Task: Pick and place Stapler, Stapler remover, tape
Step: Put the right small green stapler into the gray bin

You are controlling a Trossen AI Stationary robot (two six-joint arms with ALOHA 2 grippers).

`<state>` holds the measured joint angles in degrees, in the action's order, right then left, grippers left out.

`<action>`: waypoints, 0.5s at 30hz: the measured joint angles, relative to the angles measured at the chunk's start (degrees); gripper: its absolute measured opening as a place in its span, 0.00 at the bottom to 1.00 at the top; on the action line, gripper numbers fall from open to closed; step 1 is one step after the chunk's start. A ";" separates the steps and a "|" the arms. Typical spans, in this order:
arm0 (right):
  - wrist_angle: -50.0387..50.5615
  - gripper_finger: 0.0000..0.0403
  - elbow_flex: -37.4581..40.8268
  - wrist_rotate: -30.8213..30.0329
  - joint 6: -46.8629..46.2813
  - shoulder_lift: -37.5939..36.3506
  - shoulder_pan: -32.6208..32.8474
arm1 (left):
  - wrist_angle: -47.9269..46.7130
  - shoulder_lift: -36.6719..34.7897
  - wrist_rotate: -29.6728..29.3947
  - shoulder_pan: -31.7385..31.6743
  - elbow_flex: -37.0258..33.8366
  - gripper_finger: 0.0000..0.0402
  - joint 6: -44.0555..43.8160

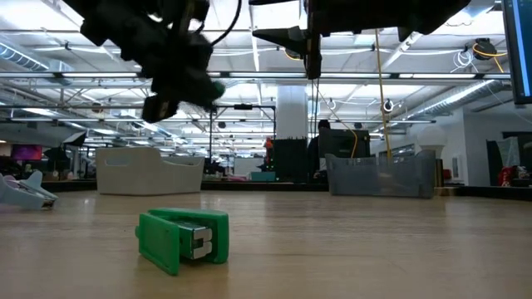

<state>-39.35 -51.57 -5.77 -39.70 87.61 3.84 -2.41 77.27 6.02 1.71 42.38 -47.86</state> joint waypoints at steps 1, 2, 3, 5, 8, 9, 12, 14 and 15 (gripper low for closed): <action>0.11 0.47 0.00 0.01 -0.03 0.00 0.20 | -3.61 -1.40 -0.62 -1.19 -0.06 0.14 0.86; 0.16 0.47 0.00 0.01 -0.04 0.00 0.36 | -6.32 -2.87 -1.53 -2.46 -0.08 0.14 1.76; 0.17 0.47 0.00 0.01 -0.04 0.00 0.43 | -8.85 -4.39 -2.58 -3.74 -0.01 0.14 2.58; 0.17 0.47 0.00 0.01 -0.08 0.00 0.80 | -16.76 -8.16 -5.15 -6.57 0.01 0.15 4.33; 0.17 0.47 0.00 0.03 -0.07 -0.02 1.17 | -25.86 -12.94 -9.75 -10.84 -0.03 0.14 6.93; 0.19 0.47 0.00 0.05 -0.06 -0.02 1.19 | -29.42 -14.55 -11.23 -12.21 -0.04 0.14 8.01; 0.33 0.47 0.00 0.05 -0.09 -0.02 1.20 | -35.79 -17.85 -15.02 -16.22 0.01 0.14 10.60; 0.31 0.47 0.00 0.03 -0.09 -0.02 1.13 | -39.77 -18.67 -16.34 -18.53 -0.06 0.15 12.13; 0.21 0.47 0.00 0.02 -0.09 -0.02 1.13 | -40.36 -18.73 -16.57 -19.51 -0.06 0.16 12.98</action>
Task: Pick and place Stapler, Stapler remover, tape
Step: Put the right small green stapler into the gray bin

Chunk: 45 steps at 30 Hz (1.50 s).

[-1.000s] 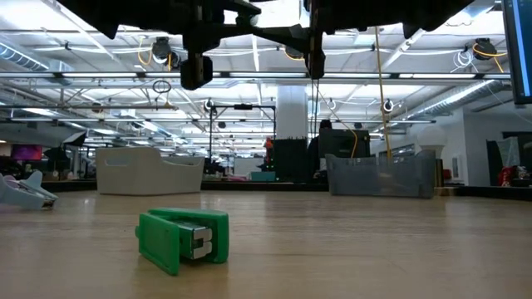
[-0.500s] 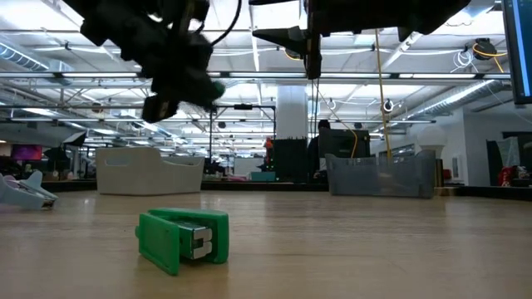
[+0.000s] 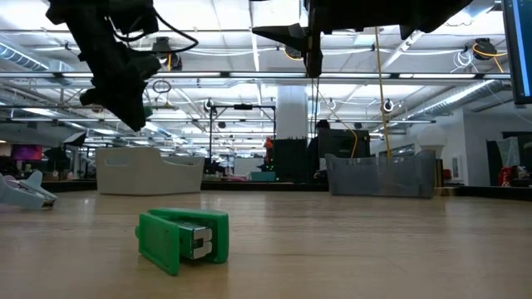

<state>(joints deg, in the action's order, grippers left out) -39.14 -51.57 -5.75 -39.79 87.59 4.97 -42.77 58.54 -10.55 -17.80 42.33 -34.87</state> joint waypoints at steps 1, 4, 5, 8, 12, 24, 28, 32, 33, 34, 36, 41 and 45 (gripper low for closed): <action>-0.03 0.47 0.00 -0.05 0.00 -0.02 0.00 | -0.31 0.12 -0.08 -0.89 0.00 0.16 1.03; -0.04 0.47 0.00 -0.06 0.00 -0.01 0.00 | -0.43 1.90 -0.05 -2.80 0.00 0.16 4.38; -0.04 0.47 0.00 -0.06 0.00 0.00 0.00 | -0.23 2.84 -0.21 -3.39 0.00 0.16 5.34; -0.04 0.47 0.00 -0.08 -0.02 0.00 0.00 | -0.42 5.76 -0.25 -5.11 0.00 0.16 7.84; -0.04 0.47 0.00 -0.14 -0.02 -0.02 0.00 | -0.21 10.10 -0.03 -6.90 0.00 0.16 10.34; -0.02 0.46 0.00 -0.20 -0.02 -0.02 0.00 | 1.57 15.39 3.24 -8.81 0.00 0.17 12.22; 0.05 0.46 0.00 -0.21 -0.02 -0.02 0.00 | 2.61 15.41 3.23 -8.81 0.00 0.17 12.39; 0.17 0.46 0.00 -0.21 -0.02 -0.02 0.00 | 2.56 15.41 3.22 -8.81 0.00 0.17 13.90; 0.18 0.46 0.00 -0.21 -0.02 -0.02 0.00 | 2.55 15.41 3.22 -8.81 0.00 0.17 14.07; 0.20 0.46 0.00 -0.21 -0.01 -0.02 0.00 | 2.52 15.41 3.22 -8.81 0.00 0.17 14.17; 0.20 0.46 0.00 -0.21 -0.02 -0.02 0.00 | 2.51 15.41 3.21 -8.81 0.00 0.17 14.22; 0.20 0.46 0.00 -0.21 -0.02 -0.02 0.00 | 2.34 15.41 3.17 -8.81 0.00 0.17 13.75; 0.20 0.46 0.00 -0.21 -0.02 -0.02 0.00 | 2.29 15.41 3.16 -8.81 0.00 0.17 13.37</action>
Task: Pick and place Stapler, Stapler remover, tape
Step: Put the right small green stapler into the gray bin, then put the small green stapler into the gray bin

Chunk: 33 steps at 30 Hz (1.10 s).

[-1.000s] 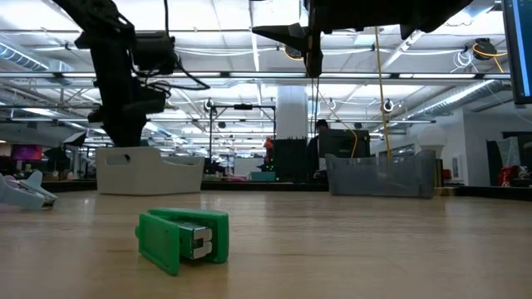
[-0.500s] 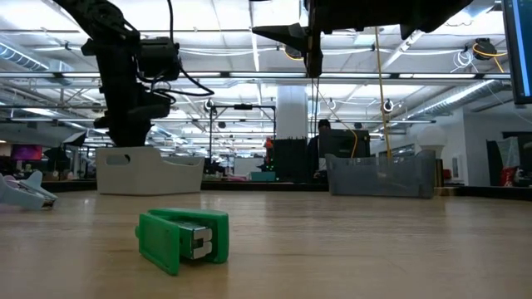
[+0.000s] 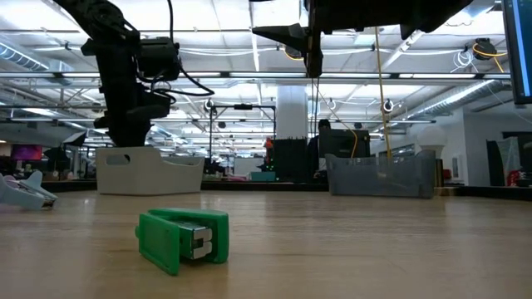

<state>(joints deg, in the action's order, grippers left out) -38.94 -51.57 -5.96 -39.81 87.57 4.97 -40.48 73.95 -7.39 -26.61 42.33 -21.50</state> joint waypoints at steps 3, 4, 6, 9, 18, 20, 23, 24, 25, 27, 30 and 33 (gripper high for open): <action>0.01 0.46 0.00 0.00 0.01 0.00 0.00 | -0.01 0.00 0.60 0.00 0.00 0.19 -0.03; 0.00 0.46 0.00 0.00 0.00 0.00 0.00 | -0.01 0.00 0.72 0.00 0.00 0.21 -0.28; 0.00 0.46 0.00 0.01 0.00 0.00 0.00 | -0.01 0.00 0.75 0.00 0.00 0.25 -1.20; 0.00 0.46 0.00 0.02 0.00 0.00 0.00 | -0.01 0.00 0.73 -0.07 0.00 0.31 -1.51; -0.02 0.46 0.00 0.02 0.00 0.00 0.00 | -0.25 -1.26 1.51 -0.84 0.50 0.38 -2.23; -0.04 0.46 0.00 0.04 0.00 0.00 0.01 | -1.12 -2.36 2.93 -1.43 1.74 0.38 -2.66; -0.04 0.46 0.00 0.12 0.00 -0.02 0.01 | -4.29 -4.61 5.26 -1.62 5.18 0.38 -2.60; -0.04 0.46 0.00 0.16 0.01 -0.02 0.00 | -5.90 -5.42 6.13 -1.54 6.22 0.38 -2.28; 0.06 0.46 0.00 0.17 0.08 -0.03 0.01 | -7.48 -6.22 7.10 -1.24 7.35 0.38 -1.87; 0.17 0.45 0.01 0.20 0.70 -0.04 0.02 | -10.31 -7.95 9.05 -0.14 9.17 0.38 -1.49; 0.14 0.45 0.44 0.24 2.53 -0.07 0.02 | -13.61 -10.64 10.87 2.14 10.65 0.38 -2.20; 0.22 0.45 1.10 0.95 4.03 -0.07 0.01 | -14.51 -13.69 11.88 5.13 10.64 0.38 -4.60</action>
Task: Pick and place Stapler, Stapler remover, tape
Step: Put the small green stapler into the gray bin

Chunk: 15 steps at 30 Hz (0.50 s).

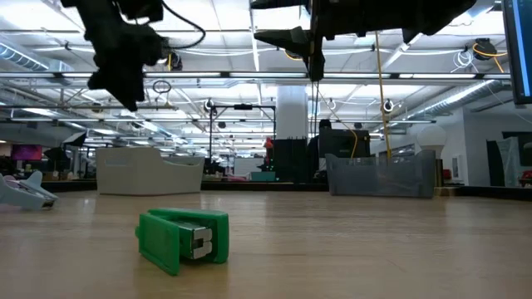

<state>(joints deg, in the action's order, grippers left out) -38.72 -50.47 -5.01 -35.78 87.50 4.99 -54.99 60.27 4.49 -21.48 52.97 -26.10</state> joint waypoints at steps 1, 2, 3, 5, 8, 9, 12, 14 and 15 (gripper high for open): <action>-0.05 0.45 0.25 1.20 1.05 0.00 -0.01 | -0.33 -0.91 0.02 1.13 0.00 0.38 -1.02; -0.06 0.45 0.50 2.63 2.09 0.00 -0.01 | -0.44 -1.74 0.02 2.26 0.01 0.38 -2.15; -0.03 0.45 0.76 4.10 3.33 0.00 -0.01 | -0.54 -2.53 0.02 3.24 0.01 0.38 -3.37; -0.04 0.45 1.20 6.57 5.65 0.00 -0.01 | -0.90 -4.03 0.02 5.23 0.00 0.38 -5.56; -0.52 0.45 2.01 7.00 6.70 -0.36 0.01 | -1.02 -5.79 0.00 8.21 0.00 0.38 -9.20; -0.48 0.45 2.49 6.85 6.71 -0.95 -0.01 | -1.06 -6.24 0.00 9.17 0.00 0.38 -10.26; -0.94 0.45 4.14 6.73 7.96 -3.45 -0.63 | -1.06 -7.04 -0.30 12.31 0.00 0.38 -13.67; -0.66 0.45 5.87 6.66 8.93 -6.06 -1.23 | -1.04 -7.10 -1.54 14.52 0.00 0.38 -15.86; -0.71 0.45 6.77 6.64 9.49 -7.51 -1.58 | -1.04 -7.10 -2.17 15.53 0.00 0.38 -17.00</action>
<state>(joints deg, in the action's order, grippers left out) -39.43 -43.71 1.63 -26.29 80.00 3.40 -56.03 53.17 2.32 -5.94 52.97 -43.10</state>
